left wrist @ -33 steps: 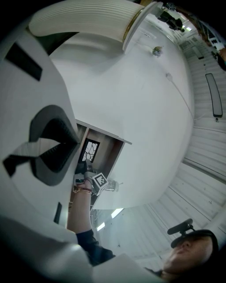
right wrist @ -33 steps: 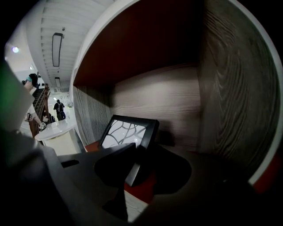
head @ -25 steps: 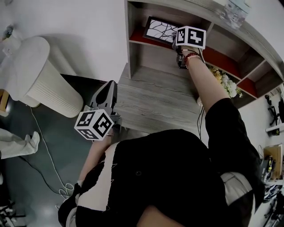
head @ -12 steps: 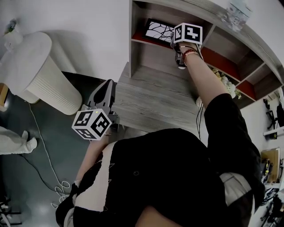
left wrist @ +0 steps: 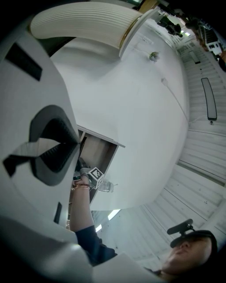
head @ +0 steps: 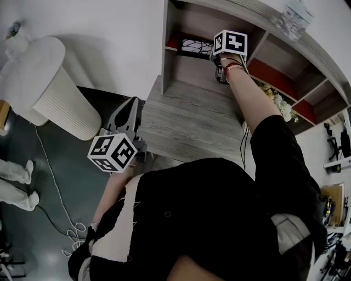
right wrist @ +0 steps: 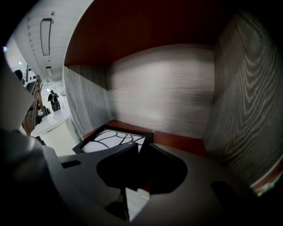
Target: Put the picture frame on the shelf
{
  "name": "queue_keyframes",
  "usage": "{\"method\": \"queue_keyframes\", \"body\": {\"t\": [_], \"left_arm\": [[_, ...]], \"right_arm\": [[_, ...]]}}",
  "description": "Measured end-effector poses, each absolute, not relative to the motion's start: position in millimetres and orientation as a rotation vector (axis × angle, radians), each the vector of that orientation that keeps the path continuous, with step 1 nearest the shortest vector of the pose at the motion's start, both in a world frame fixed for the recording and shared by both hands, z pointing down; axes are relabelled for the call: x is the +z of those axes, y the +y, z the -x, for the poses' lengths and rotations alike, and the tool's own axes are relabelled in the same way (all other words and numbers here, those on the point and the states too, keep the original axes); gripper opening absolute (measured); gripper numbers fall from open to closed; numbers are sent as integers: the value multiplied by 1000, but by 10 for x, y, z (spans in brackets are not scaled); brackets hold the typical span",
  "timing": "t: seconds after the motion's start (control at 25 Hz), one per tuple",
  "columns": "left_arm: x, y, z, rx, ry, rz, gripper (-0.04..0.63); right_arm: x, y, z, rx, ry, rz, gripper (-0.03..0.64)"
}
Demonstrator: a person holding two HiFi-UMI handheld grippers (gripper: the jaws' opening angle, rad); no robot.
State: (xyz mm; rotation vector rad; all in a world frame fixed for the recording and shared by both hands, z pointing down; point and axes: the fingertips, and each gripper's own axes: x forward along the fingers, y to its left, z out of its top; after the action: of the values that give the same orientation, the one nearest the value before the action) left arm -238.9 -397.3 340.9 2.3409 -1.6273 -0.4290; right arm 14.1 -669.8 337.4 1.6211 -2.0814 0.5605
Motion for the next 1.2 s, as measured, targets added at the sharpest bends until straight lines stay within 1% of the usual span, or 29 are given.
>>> {"method": "queue_keyframes", "body": {"t": [0.88, 1.08, 1.2], "left_arm": [[3474, -3885, 2475, -439, -1642, -2319, 11], [3418, -3819, 2461, -424, -1657, -2329, 11], [3387, -3762, 2433, -414, -1664, -2336, 11]], "right_arm": [[3374, -6713, -181, 641, -2085, -1724, 77], [3306, -6706, -162, 640, -2148, -1715, 95], [3137, -6668, -148, 586, -2225, -1698, 118]]}}
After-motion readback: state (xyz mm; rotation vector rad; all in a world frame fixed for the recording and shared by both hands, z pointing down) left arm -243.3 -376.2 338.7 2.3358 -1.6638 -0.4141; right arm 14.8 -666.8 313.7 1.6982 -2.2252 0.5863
